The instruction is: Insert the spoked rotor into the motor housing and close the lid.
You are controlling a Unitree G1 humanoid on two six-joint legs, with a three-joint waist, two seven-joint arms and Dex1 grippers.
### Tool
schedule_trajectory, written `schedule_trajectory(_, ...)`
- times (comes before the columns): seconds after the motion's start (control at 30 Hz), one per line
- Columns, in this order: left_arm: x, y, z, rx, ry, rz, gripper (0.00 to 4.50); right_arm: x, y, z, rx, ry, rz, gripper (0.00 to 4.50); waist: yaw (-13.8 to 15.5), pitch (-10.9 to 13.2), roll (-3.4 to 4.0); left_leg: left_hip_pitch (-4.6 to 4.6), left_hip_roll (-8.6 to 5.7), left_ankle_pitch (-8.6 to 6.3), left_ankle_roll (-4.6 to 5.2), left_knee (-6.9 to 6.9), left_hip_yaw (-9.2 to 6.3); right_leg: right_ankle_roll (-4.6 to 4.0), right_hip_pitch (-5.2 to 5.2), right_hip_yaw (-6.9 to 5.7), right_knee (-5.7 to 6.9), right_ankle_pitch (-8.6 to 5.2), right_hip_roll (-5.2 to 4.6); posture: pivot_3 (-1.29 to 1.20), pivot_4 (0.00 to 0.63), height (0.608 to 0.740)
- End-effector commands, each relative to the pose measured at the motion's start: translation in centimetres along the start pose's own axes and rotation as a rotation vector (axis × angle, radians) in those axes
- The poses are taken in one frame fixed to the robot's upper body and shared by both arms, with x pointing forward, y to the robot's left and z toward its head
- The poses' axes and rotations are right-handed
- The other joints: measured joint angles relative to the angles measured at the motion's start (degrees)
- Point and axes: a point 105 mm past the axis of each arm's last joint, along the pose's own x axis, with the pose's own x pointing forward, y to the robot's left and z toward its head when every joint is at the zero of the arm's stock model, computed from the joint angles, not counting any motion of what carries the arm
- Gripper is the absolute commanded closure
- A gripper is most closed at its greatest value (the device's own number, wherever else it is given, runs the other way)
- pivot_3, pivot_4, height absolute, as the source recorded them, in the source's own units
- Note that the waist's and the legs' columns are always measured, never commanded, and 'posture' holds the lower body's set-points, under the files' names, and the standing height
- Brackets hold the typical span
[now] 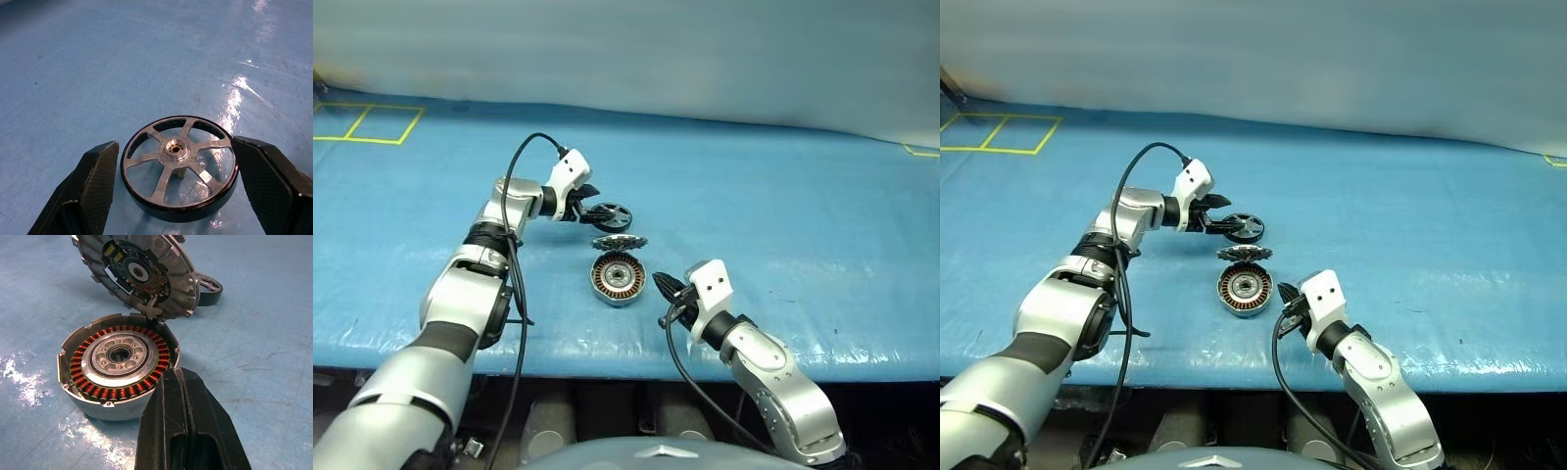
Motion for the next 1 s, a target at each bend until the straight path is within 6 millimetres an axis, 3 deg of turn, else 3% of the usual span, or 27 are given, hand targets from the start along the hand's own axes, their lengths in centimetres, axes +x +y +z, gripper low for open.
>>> schedule_trajectory(0.03, 0.1, 0.2, 1.2, 0.04, -0.021, 0.01, 0.52, -0.1, 0.1, 0.9, -0.014, -0.038, -0.004, 4.5, 0.01, 0.0, 0.0, 0.01, 0.0, 0.0, 0.0, 0.0, 0.0, 0.0, 0.0, 0.0, 0.02, 0.0, 0.0, 0.0, 0.15, 0.74)
schedule_trajectory(0.47, 0.4, -0.5, -1.6, 0.057, 0.042, -0.001, 0.52, 0.2, 0.3, 0.9, -0.011, -0.041, 0.006, 4.5, 0.06, 0.0, 0.0, 0.02, -0.02, 0.0, 0.0, 0.04, -0.04, 0.0, 0.04, -0.02, 0.05, 0.01, -0.01, 0.0, 0.15, 0.74)
schedule_trajectory(1.0, 0.6, -0.4, -2.8, 0.053, 0.06, 0.045, 0.52, 0.3, 0.2, 0.9, -0.015, -0.037, 0.008, 4.5, 0.05, -0.02, -0.01, 0.1, -0.03, 0.01, 0.02, 0.16, -0.06, 0.01, 0.12, -0.01, 0.17, 0.02, -0.02, 0.0, 0.15, 0.74)
